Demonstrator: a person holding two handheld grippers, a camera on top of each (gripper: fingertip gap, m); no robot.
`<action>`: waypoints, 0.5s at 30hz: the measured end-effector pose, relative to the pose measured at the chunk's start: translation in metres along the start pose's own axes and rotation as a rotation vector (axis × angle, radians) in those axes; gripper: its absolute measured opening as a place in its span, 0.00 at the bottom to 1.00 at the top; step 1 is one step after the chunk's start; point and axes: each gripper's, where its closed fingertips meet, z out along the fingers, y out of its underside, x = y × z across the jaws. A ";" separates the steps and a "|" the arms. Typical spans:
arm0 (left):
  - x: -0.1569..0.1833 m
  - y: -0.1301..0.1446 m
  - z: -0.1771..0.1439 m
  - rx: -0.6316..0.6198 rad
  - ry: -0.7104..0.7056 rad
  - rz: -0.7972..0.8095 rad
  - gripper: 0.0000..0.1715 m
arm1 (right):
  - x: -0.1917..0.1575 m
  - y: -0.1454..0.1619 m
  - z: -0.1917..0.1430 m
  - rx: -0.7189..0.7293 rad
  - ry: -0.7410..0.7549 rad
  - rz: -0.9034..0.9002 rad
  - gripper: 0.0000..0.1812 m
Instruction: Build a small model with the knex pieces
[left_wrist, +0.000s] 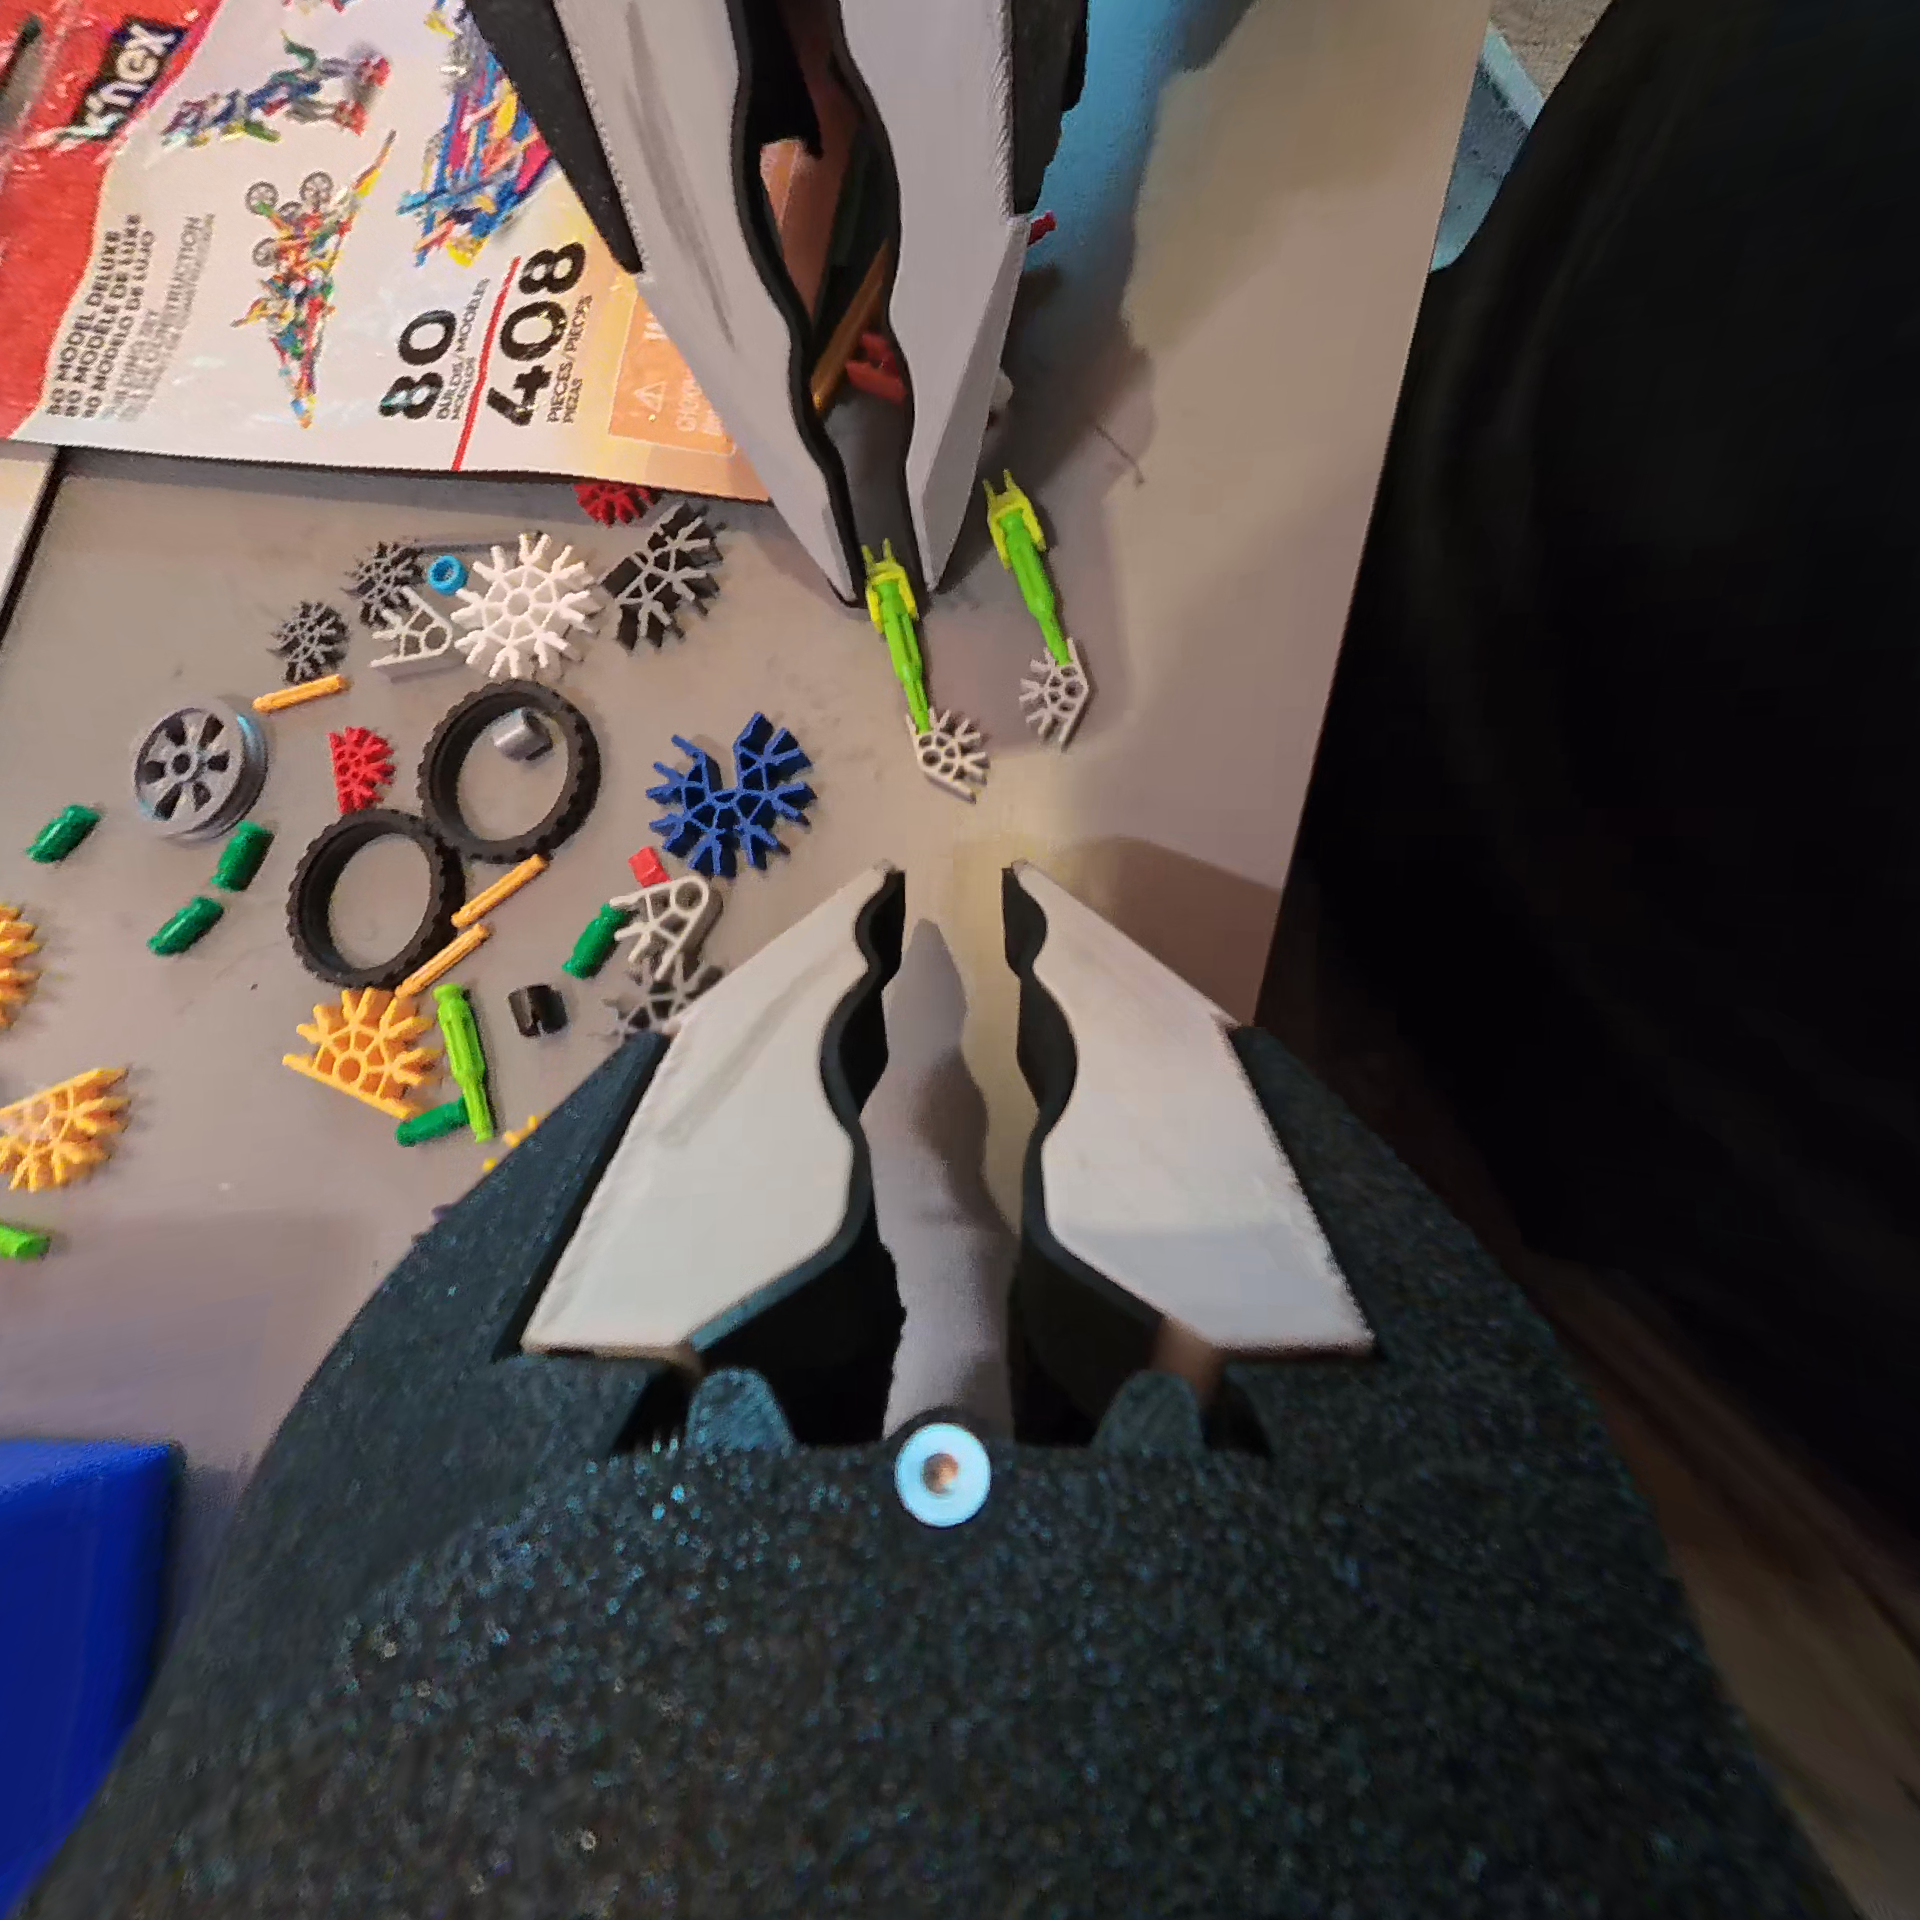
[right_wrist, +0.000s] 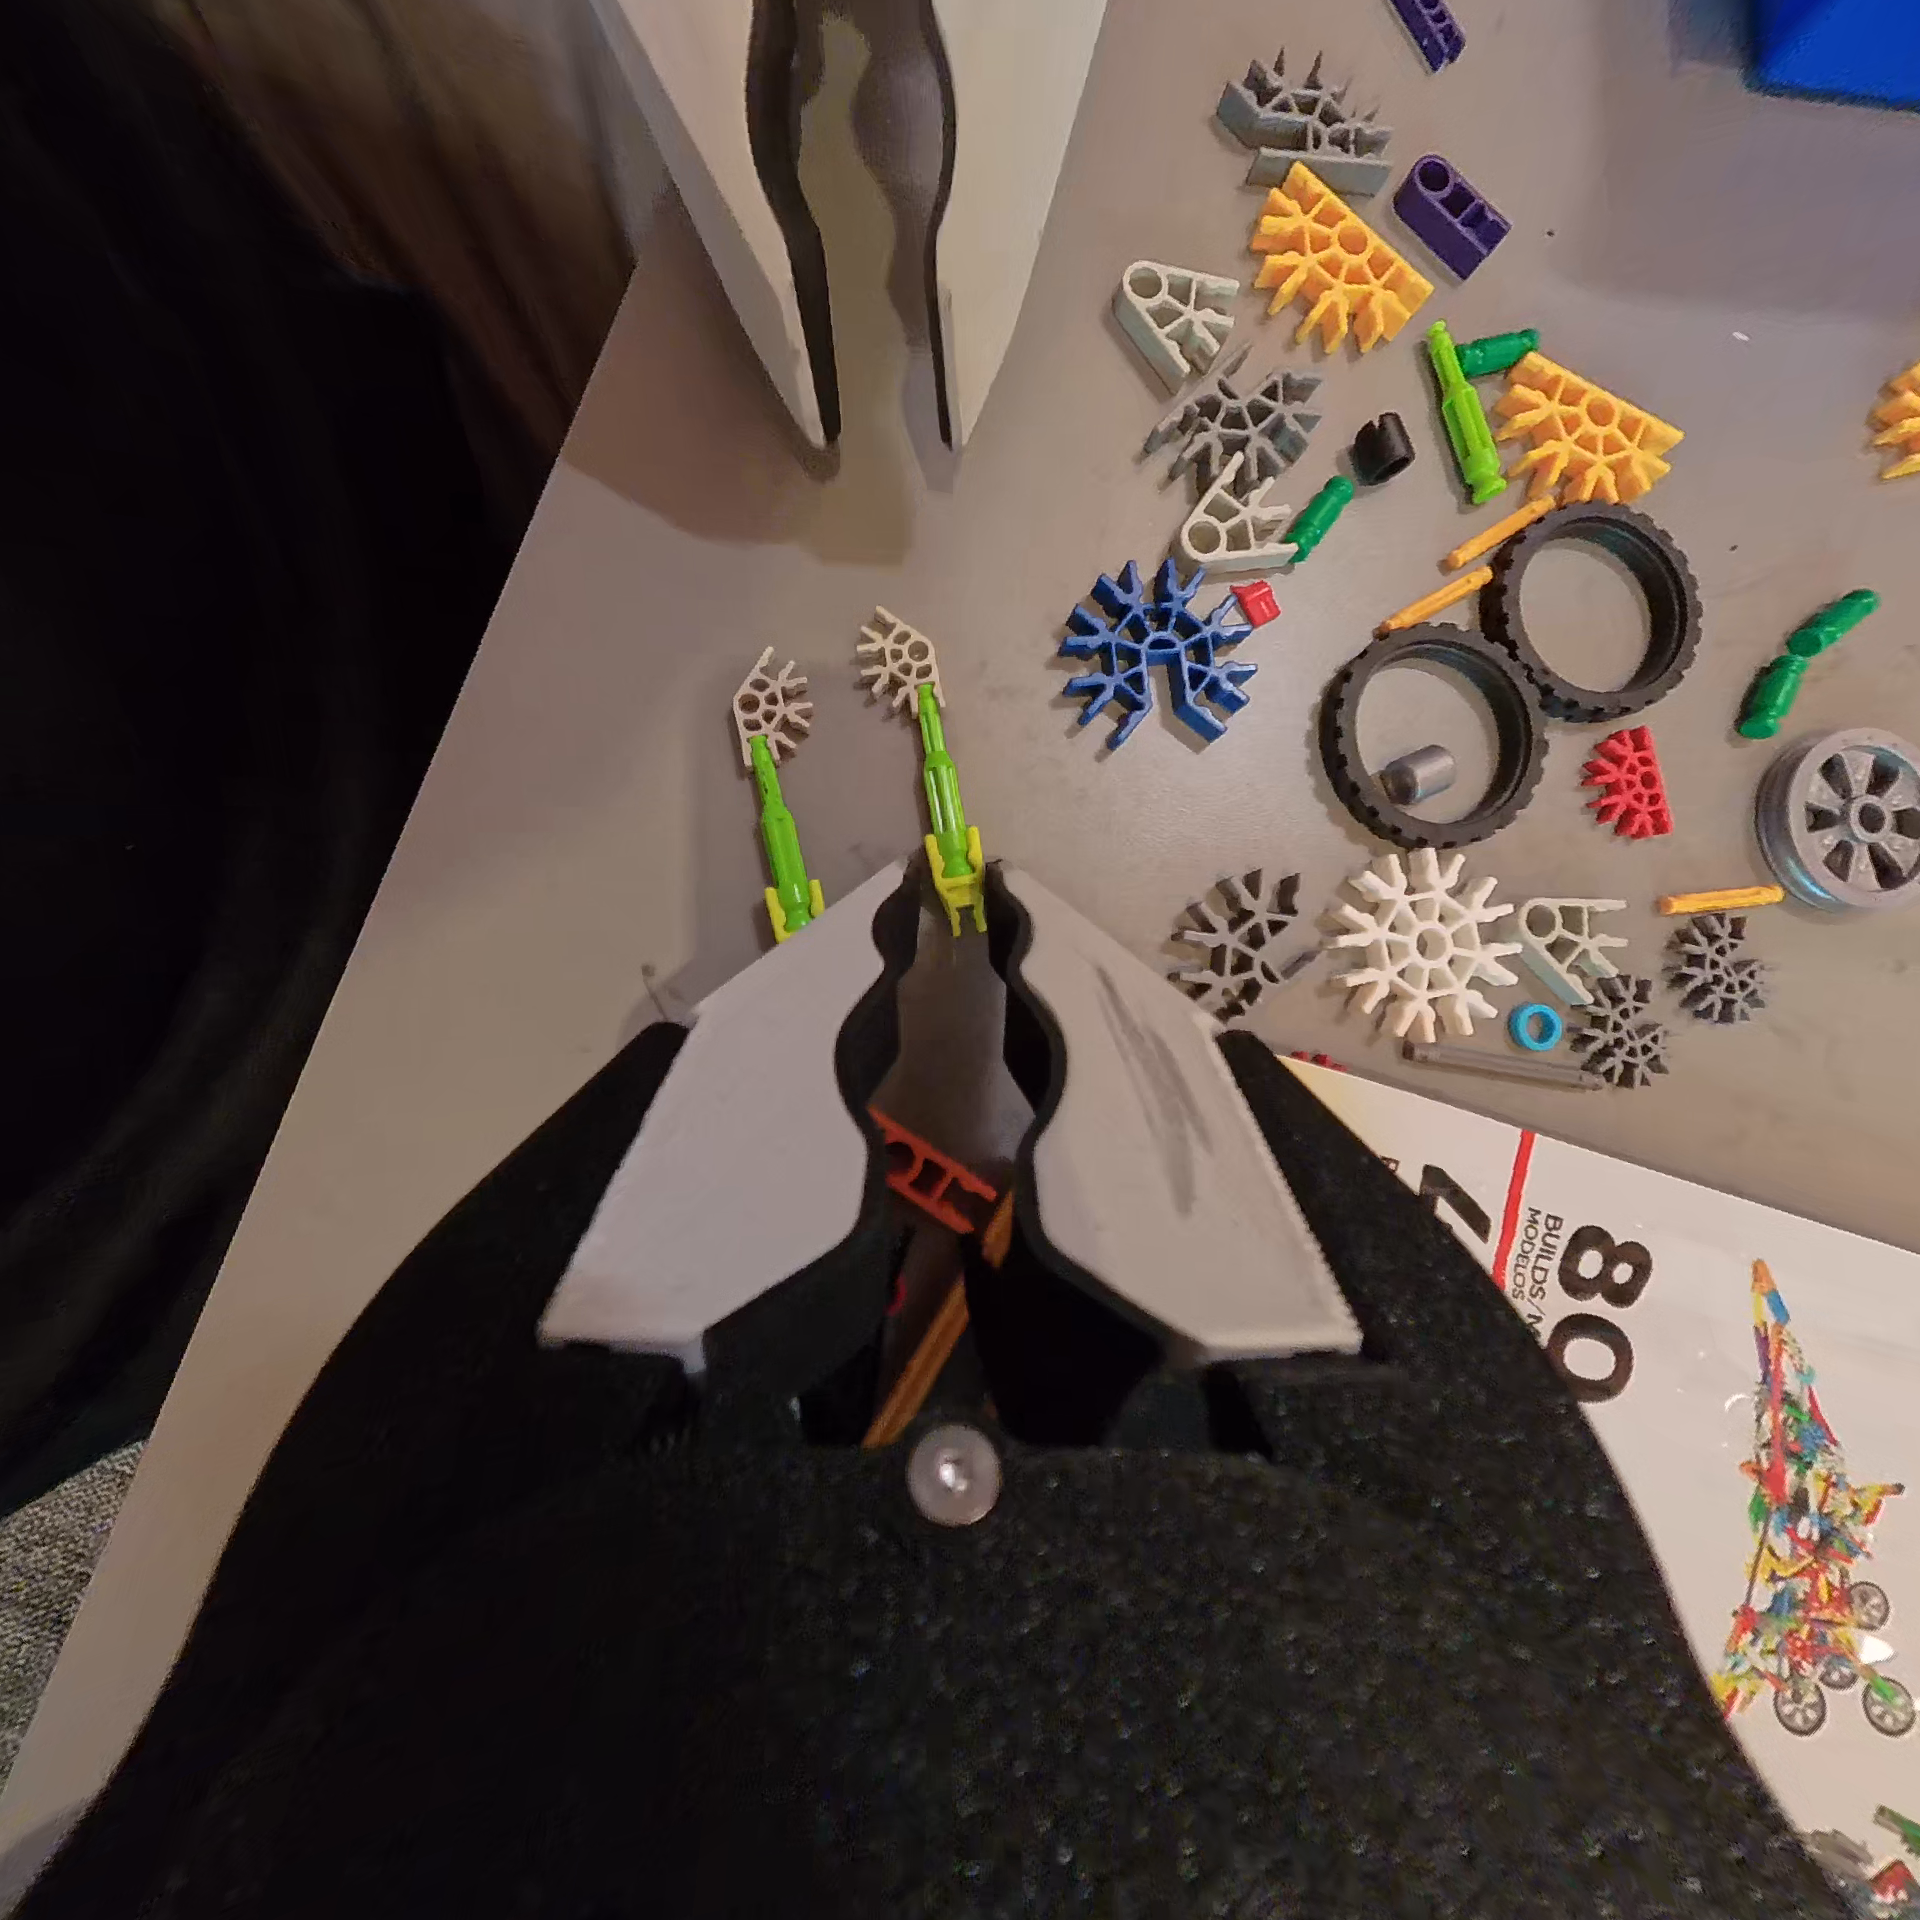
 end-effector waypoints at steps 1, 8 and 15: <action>0.000 0.001 -0.003 0.002 -0.010 -0.005 0.10 | 0.000 0.000 0.000 -0.002 -0.001 -0.002 0.06; -0.014 0.013 -0.022 0.002 -0.116 -0.064 0.10 | 0.007 -0.005 -0.009 0.028 0.019 0.022 0.08; -0.050 0.032 -0.042 -0.029 -0.283 -0.137 0.12 | 0.019 -0.007 -0.019 0.047 0.070 0.065 0.10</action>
